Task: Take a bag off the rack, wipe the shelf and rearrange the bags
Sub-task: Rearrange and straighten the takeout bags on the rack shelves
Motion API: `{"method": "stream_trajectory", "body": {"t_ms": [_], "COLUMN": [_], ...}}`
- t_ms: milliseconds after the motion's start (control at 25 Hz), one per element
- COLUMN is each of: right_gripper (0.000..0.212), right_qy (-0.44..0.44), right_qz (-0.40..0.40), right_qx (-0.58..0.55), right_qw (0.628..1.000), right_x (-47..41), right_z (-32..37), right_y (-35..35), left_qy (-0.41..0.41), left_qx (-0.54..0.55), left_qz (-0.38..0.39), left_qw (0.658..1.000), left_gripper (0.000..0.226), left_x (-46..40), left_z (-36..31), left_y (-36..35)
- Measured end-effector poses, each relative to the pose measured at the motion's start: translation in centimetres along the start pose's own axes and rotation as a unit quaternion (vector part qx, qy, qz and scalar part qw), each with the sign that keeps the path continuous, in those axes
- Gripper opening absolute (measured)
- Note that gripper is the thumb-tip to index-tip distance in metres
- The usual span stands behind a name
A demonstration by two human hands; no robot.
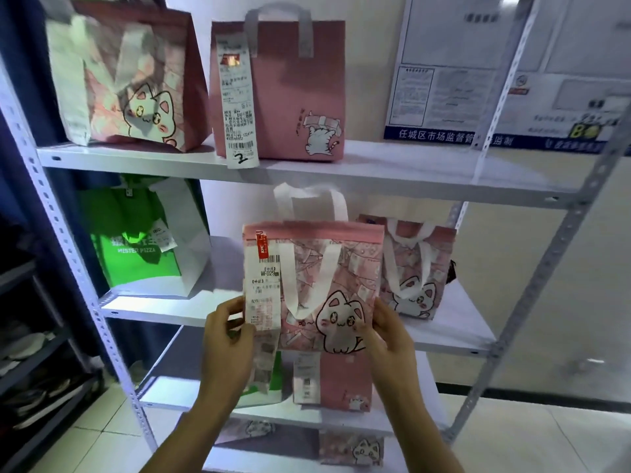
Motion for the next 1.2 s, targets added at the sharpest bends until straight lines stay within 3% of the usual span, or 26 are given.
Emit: {"method": "stream_trajectory", "body": {"t_ms": [520, 840, 1040, 1200], "right_gripper": [0.051, 0.039, 0.045, 0.053], "right_qy": [0.155, 0.162, 0.160, 0.141], "right_qz": [-0.112, -0.165, -0.191, -0.200], "right_qx": [-0.060, -0.052, -0.002, 0.051], "right_qw": [0.980, 0.972, 0.968, 0.968], "right_x": [4.2, -3.1, -9.3, -14.3], "right_z": [11.6, 20.6, 22.3, 21.6], "right_y": [16.1, 19.8, 20.7, 20.3], "left_qy": [-0.157, -0.202, -0.209, -0.164], "left_qx": [0.091, 0.079, 0.054, 0.052], "left_qz": [0.105, 0.143, 0.152, 0.171], "left_qw": [0.978, 0.966, 0.965, 0.970], "left_gripper": [0.039, 0.045, 0.048, 0.045], "left_x": [7.5, 1.3, -4.1, -7.5], "left_z": [-16.9, -25.9, -27.3, -26.8], "left_y": [-8.4, -15.9, -20.0, -22.7]}}
Point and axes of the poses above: each hand's wrist, its own x-axis away from the middle knuckle, its own y-axis out of the back of the hand, z = x × y, the point moved 1 cm from there along -x, towards the middle knuckle, and after that the axes turned 9 degrees about x, right-handed, at the moved point
